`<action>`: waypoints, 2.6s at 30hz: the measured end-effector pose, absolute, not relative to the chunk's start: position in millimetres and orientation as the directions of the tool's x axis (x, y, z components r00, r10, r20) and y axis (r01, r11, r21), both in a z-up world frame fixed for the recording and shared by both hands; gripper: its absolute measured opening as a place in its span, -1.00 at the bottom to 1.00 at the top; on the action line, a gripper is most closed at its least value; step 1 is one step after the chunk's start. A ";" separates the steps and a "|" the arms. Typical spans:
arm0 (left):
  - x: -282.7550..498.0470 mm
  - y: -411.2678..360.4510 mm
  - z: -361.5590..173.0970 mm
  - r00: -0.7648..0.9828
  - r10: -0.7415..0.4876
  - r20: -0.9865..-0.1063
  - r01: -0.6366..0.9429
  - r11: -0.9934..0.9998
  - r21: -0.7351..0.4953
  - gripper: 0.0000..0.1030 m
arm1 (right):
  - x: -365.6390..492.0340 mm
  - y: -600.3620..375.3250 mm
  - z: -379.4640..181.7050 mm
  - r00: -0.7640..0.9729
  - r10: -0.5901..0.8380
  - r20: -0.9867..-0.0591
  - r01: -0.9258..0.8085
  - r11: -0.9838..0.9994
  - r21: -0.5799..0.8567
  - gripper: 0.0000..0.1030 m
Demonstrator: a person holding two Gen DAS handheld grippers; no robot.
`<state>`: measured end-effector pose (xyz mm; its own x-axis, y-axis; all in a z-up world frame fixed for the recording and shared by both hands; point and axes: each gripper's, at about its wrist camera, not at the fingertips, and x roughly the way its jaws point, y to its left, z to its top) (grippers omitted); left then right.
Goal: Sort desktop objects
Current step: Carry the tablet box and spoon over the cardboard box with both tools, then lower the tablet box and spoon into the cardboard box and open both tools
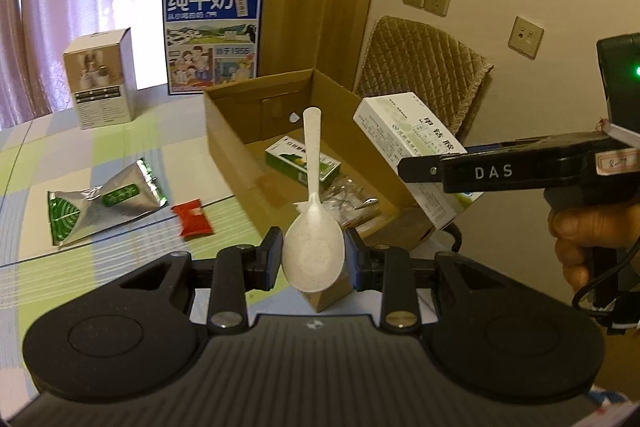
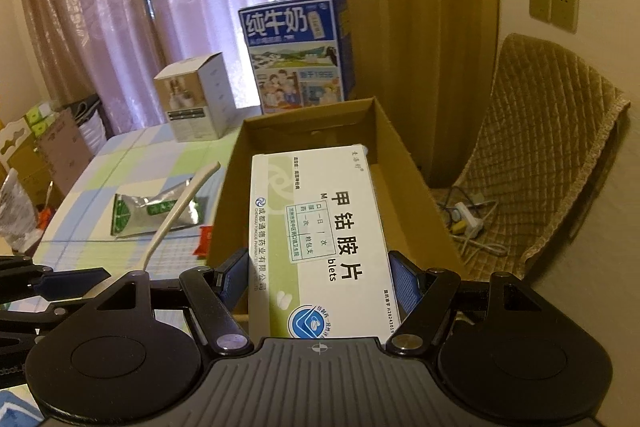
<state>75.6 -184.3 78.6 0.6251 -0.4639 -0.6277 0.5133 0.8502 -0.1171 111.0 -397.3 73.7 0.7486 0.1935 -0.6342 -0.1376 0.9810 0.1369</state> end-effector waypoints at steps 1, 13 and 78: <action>77.1 -187.9 78.6 0.624 -0.466 -0.627 0.515 0.849 -0.119 -0.47 | 112.1 -400.3 73.4 0.749 0.193 -0.634 -0.136 0.981 0.137 0.35; 97.7 -221.6 72.6 0.607 -0.483 -0.631 0.520 0.842 -0.144 -0.47 | 131.8 -425.1 71.2 0.750 0.186 -0.635 -0.125 0.982 0.140 0.35; 125.8 -207.3 40.0 0.661 -0.406 -0.631 0.395 0.903 -0.168 0.01 | 170.8 -406.0 50.9 0.715 0.206 -0.669 -0.148 0.979 0.143 0.53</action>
<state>125.8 -207.3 40.0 0.6608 -0.4063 -0.6311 0.3949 0.9032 -0.1680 170.8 -406.0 50.9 0.7145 0.2059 -0.6686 -0.1480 0.9786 0.1433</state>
